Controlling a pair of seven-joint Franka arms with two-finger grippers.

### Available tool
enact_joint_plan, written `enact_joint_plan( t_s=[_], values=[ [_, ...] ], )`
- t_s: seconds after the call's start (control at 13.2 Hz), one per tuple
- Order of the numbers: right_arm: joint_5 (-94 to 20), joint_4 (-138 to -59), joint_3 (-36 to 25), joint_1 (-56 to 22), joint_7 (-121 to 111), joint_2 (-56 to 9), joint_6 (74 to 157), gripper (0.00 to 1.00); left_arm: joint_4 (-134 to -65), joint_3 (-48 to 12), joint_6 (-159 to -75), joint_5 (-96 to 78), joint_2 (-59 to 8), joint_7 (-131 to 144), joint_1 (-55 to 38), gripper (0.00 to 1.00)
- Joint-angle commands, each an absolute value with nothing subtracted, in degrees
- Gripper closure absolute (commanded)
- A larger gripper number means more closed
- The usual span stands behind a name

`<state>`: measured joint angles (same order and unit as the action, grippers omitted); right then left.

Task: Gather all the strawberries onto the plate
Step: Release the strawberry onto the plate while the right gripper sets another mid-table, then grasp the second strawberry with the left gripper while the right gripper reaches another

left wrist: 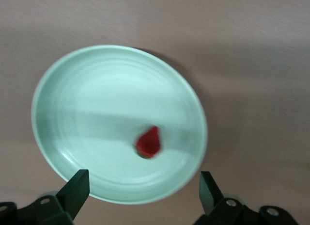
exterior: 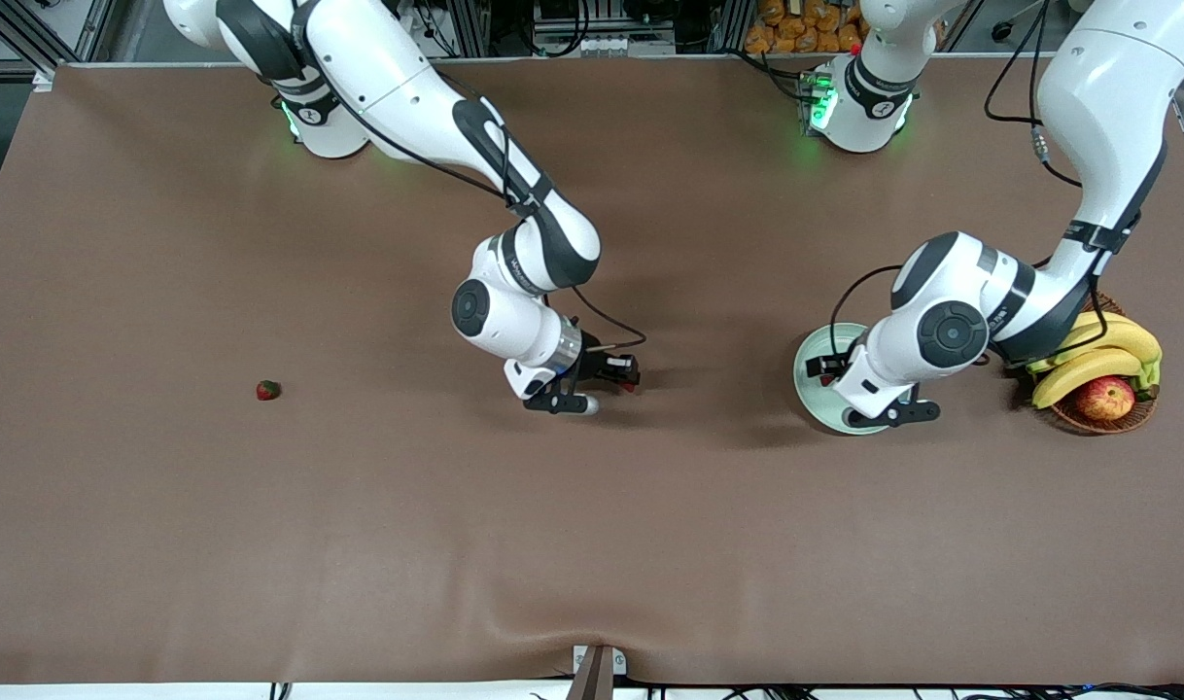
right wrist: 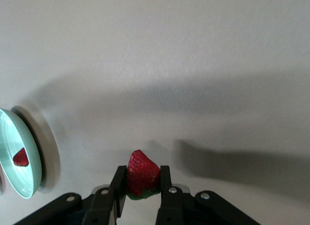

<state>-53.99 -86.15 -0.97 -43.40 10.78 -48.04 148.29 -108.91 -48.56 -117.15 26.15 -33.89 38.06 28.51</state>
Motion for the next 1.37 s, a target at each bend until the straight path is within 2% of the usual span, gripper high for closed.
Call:
enact_joint_plan(
  t_s=[0.0,0.08,0.15,0.3,0.46,0.68,0.84,0.99,1.14,1.29],
  values=[
    [-55.9,-85.1,-2.0,-44.5,10.7,-49.4,148.2,0.67,-107.9,-48.8,-117.3,24.4,-34.4,42.6,26.2,0.00],
    [-55.8,-85.1,-2.0,-44.4,10.5,-49.4,148.4,0.47,-107.5,-48.7,-117.3,24.4,-35.1,45.2,24.5,0.00],
    [-55.8,-85.2,-2.0,-44.0,10.4,-49.3,148.9,0.35,-106.6,-48.7,-117.3,24.3,-35.5,47.5,23.0,0.00],
    [-55.5,-85.2,-2.6,-43.2,9.8,-48.8,149.2,0.19,-104.5,-48.7,-117.3,24.0,-37.7,52.3,20.2,0.00],
    [-55.5,-85.6,-3.3,-42.0,10.4,-47.6,149.2,0.19,-102.5,-48.5,-118.4,24.0,-39.4,56.2,17.4,0.00],
    [-54.8,-88.3,-3.2,-35.1,9.8,-45.4,146.4,0.18,-101.5,-48.0,-123.9,23.9,-41.0,61.4,14.1,0.00],
    [-53.4,-91.7,-3.2,-29.5,9.7,-43.8,144.8,0.00,-99.6,-46.8,-126.5,23.9,-42.8,63.4,10.5,0.00],
    [-44.3,-94.5,-3.2,-23.8,9.5,-41.8,142.1,0.00,-97.3,-43.2,-130.6,23.9,-44.8,66.3,4.3,0.00],
    [-32.8,-94.2,-3.2,-18.4,9.7,-40.3,134.4,0.00,-92.3,-38.2,-132.7,23.6,-47.1,70.6,-2.9,0.00],
    [-22.8,-94.0,-3.2,-13.0,9.2,-39.3,129.4,0.00,-87.3,-35.7,-132.7,23.7,-50.2,74.2,-8.1,0.00]
  ],
)
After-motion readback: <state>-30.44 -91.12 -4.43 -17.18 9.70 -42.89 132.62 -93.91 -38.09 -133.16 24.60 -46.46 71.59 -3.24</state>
